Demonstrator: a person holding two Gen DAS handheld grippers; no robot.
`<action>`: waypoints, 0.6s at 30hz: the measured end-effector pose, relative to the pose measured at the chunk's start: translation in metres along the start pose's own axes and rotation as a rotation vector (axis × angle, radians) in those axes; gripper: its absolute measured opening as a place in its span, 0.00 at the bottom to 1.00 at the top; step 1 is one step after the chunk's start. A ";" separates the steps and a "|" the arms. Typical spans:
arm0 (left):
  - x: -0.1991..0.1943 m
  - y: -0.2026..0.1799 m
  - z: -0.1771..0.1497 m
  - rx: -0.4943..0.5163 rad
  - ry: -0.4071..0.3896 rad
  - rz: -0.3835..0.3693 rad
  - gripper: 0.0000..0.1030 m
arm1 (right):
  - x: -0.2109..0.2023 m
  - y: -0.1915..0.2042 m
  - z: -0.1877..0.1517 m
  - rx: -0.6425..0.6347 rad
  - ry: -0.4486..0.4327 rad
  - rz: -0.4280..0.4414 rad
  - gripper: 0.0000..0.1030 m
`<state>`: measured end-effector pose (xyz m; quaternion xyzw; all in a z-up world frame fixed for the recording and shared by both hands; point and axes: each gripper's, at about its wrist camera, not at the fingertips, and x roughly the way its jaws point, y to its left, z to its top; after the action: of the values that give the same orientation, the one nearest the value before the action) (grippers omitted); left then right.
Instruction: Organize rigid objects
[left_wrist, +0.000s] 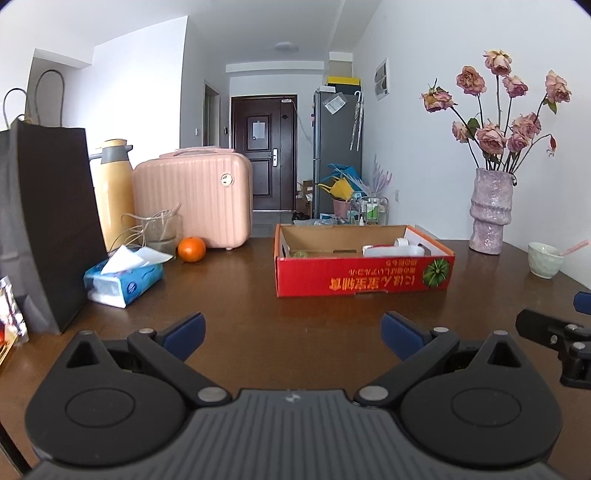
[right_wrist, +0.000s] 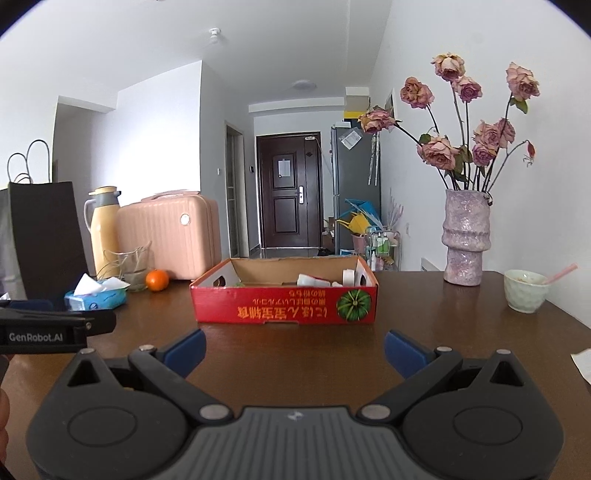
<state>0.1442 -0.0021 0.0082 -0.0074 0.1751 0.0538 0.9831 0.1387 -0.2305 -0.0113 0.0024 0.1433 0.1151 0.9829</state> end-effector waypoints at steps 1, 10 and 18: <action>-0.005 0.000 -0.003 0.000 0.000 0.002 1.00 | -0.004 0.000 -0.002 0.002 0.000 0.000 1.00; -0.037 0.004 -0.022 -0.016 -0.010 0.026 1.00 | -0.034 0.005 -0.019 0.014 0.013 0.006 1.00; -0.050 0.003 -0.028 -0.020 -0.030 0.027 1.00 | -0.046 0.004 -0.027 0.027 0.013 0.004 1.00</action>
<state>0.0872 -0.0054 -0.0008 -0.0139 0.1600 0.0691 0.9846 0.0875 -0.2377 -0.0240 0.0152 0.1511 0.1153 0.9817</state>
